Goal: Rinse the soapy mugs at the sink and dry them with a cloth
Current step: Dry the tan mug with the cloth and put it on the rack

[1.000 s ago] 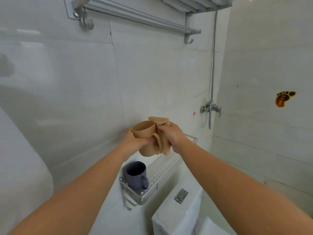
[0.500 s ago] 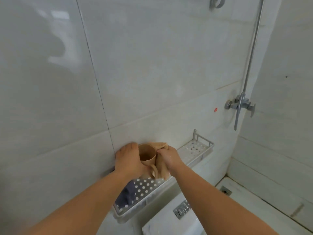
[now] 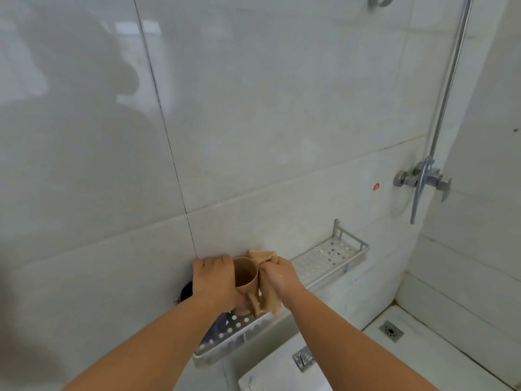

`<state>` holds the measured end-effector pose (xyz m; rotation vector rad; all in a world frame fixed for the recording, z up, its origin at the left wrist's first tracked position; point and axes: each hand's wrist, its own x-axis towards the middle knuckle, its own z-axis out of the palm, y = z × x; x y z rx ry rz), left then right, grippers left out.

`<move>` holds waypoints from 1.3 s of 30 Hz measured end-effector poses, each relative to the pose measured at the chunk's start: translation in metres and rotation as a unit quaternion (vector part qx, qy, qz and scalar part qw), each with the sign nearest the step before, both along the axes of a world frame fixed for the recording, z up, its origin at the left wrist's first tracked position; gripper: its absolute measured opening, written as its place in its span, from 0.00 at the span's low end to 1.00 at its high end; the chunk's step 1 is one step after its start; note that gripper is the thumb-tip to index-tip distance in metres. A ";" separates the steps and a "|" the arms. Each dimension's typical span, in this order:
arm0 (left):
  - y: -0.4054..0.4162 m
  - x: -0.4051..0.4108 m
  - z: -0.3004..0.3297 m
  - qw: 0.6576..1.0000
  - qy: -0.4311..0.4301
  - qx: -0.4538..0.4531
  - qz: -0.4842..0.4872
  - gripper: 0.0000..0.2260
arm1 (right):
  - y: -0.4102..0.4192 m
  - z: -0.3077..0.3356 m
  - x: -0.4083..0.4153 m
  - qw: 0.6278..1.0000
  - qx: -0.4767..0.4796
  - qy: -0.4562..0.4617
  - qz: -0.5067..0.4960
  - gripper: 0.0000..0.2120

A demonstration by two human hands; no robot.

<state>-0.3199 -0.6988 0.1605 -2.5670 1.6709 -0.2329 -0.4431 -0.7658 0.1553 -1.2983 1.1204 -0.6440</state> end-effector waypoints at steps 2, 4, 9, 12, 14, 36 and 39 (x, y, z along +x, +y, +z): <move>0.003 -0.003 0.001 1.000 -0.023 0.002 0.003 0.37 | 0.000 0.004 -0.002 1.000 -0.025 0.012 0.010 0.12; 0.007 -0.004 0.004 1.000 -0.023 0.005 0.005 0.39 | -0.006 0.011 -0.004 0.997 -0.068 0.031 0.003 0.14; 0.014 -0.003 0.044 0.999 0.041 -0.017 -0.009 0.35 | -0.027 0.064 -0.019 0.981 -0.170 0.093 0.033 0.09; 0.010 0.000 0.096 0.965 0.212 -0.149 -0.041 0.27 | -0.028 0.120 -0.030 0.954 -0.246 0.128 0.116 0.12; 0.012 -0.002 0.135 0.916 0.316 -0.223 -0.109 0.26 | -0.019 0.161 -0.032 0.926 -0.279 0.161 0.194 0.10; 0.107 0.015 0.432 0.839 0.174 -0.494 -0.150 0.07 | 0.052 0.407 -0.023 0.903 -0.340 -0.216 0.147 0.04; 0.108 0.023 0.447 0.834 0.076 -0.537 -0.106 0.04 | 0.059 0.433 -0.001 0.880 -0.432 -0.190 0.056 0.04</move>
